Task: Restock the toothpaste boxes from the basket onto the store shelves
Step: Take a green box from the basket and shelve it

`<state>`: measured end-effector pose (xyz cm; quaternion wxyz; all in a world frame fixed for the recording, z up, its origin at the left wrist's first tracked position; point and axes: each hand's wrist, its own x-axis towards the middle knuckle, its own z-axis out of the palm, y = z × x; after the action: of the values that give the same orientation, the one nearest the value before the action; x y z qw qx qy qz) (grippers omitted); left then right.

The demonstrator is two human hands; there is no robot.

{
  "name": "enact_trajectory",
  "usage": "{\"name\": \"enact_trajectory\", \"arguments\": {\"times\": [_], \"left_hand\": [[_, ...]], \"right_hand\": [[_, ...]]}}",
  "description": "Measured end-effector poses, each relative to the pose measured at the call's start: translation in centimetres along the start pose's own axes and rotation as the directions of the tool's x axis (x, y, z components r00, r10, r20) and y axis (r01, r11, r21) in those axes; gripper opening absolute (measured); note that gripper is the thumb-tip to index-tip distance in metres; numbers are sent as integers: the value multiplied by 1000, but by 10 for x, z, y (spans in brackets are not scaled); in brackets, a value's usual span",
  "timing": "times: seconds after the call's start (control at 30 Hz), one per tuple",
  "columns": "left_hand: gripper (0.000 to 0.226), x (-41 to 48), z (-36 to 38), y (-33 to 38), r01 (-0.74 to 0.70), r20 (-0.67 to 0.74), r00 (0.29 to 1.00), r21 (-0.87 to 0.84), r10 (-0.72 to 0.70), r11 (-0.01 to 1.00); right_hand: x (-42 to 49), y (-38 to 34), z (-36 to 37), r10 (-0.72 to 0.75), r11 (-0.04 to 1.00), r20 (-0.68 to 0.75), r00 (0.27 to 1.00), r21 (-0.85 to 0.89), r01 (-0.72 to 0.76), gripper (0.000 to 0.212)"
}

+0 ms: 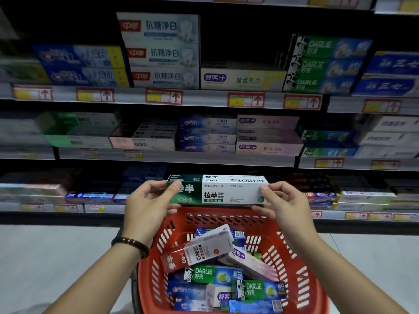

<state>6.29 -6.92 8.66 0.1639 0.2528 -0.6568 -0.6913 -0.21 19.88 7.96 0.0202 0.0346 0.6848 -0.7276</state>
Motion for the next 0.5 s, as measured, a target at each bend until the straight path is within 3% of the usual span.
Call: {"name": "enact_trajectory", "arguments": {"times": [0.3,0.5], "left_hand": [[17,3,-15,-1,-84,-60,995,1,84,996],[16,5,-27,-2,-95,-89,992,3,95,996]], "right_hand": [[1,7,19,-93,995,-15,996,-41,93,12],[-2,10,33,-143,986,-31,989,-95,140,11]]}}
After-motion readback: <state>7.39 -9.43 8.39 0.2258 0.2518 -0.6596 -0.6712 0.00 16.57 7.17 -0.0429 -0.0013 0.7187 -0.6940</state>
